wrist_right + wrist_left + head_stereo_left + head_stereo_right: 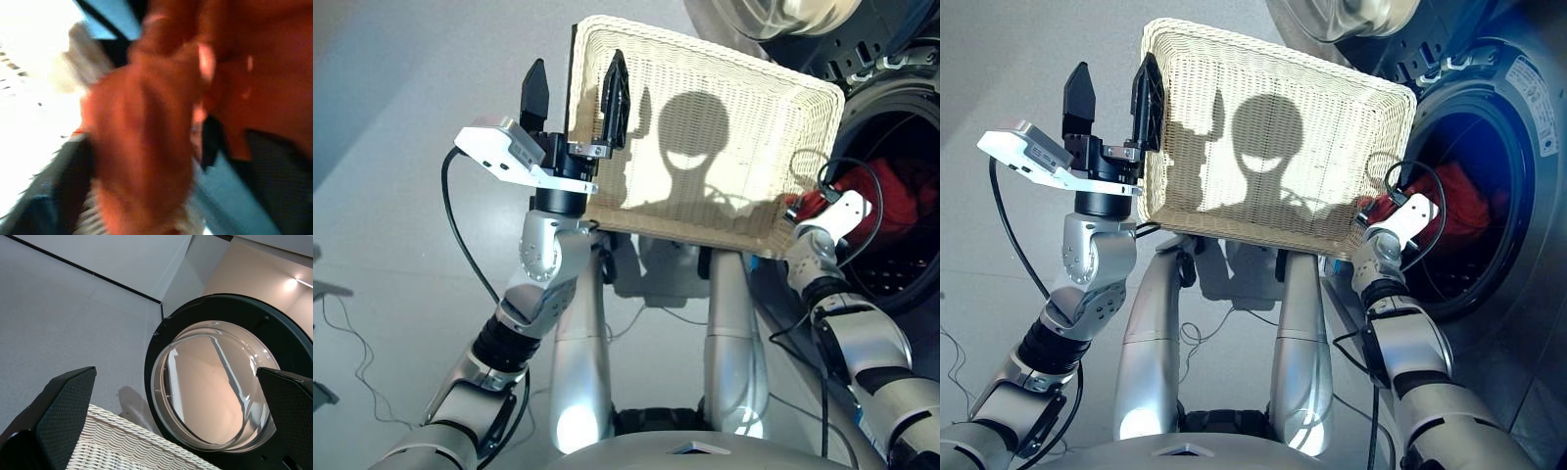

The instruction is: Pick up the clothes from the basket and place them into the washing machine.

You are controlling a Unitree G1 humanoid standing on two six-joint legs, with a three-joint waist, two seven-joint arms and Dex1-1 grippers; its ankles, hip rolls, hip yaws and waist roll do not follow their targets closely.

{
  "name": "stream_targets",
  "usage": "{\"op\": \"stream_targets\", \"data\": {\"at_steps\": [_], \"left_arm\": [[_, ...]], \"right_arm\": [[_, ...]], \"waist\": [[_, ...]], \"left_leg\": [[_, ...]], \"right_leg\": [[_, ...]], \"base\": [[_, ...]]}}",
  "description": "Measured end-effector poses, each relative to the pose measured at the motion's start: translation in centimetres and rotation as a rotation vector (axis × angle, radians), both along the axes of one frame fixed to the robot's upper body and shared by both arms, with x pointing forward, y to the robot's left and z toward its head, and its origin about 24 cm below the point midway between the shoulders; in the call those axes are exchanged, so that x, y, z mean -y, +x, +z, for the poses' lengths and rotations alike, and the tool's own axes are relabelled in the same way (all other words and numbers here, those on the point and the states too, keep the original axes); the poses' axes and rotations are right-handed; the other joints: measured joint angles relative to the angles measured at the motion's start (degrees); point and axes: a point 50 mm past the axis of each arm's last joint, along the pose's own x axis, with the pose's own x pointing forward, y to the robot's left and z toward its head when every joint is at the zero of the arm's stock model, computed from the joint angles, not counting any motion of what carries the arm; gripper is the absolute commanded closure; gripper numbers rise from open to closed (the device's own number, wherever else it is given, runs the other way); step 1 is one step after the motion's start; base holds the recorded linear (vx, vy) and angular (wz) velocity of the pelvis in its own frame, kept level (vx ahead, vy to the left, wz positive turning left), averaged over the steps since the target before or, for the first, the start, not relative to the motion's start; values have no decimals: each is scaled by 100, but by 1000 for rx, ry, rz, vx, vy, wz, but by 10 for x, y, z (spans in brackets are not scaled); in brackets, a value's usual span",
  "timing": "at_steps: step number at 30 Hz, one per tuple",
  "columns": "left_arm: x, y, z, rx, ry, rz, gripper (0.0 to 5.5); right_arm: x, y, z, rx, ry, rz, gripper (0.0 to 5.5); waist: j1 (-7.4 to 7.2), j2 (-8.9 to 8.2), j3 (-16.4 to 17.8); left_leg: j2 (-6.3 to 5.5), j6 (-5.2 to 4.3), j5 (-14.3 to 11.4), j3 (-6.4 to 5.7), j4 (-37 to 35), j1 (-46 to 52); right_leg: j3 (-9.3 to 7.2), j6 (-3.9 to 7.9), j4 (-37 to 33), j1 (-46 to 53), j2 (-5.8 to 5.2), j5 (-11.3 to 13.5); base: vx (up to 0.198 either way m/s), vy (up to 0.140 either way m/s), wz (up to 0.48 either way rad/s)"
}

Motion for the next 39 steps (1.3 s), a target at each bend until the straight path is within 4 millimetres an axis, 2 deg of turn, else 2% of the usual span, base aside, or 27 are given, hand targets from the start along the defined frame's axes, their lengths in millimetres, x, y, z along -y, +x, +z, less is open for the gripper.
{"op": "stream_targets", "data": {"at_steps": [3, 9, 25, 26, 27, 36, 39], "left_arm": [[0, 0, 0, -2, -2, 3, 0], [-1, 0, 0, -6, -8, 12, 0], [-1, 0, 1, -1, -9, 13, 0], [-1, 1, 2, 0, -9, 12, 0], [0, 1, 2, 1, -9, 12, 0], [0, 1, 2, 2, -9, 11, 0], [0, 1, 2, 2, -9, 11, 0]], "right_arm": [[1, 1, 2, 3, -5, -4, 550], [3, -1, 2, 1, -34, 1, 550], [2, -5, 0, 19, -56, 5, 550], [2, -5, 0, 19, -56, 5, 479], [2, -5, 1, 19, -57, 3, 0], [15, -9, 8, 82, -12, -100, 0], [13, -8, 8, 90, -3, -93, 0]], "waist": [[97, -1, 0], [95, -15, 1], [80, -20, 3], [81, -20, 3], [81, -20, 3], [53, -22, 2], [28, -22, 2]], "left_leg": [[-2, 1, 1, -2, -2, -2], [-29, 21, 13, -24, 7, -42], [-33, 23, 14, -22, 3, -65], [-34, 23, 14, -22, 3, -65], [-34, 23, 14, -22, 3, -65], [-33, 24, 14, -25, 36, -64], [-29, 23, 14, -26, 32, -63]], "right_leg": [[-6, 3, -3, 1, -20, -9], [-40, 24, -7, 9, -58, -26], [-38, 28, -6, -19, -65, -29], [-38, 28, -6, -19, -64, -29], [-38, 28, -6, -19, -63, -29], [-38, 27, 10, -10, -59, -27], [-39, 26, 10, -11, -57, -26]], "base": [[0, 0, 0], [0, 0, 0], [0, 0, 0], [0, 0, 0], [0, 0, 0], [0, 0, 0], [0, 0, 0]]}}
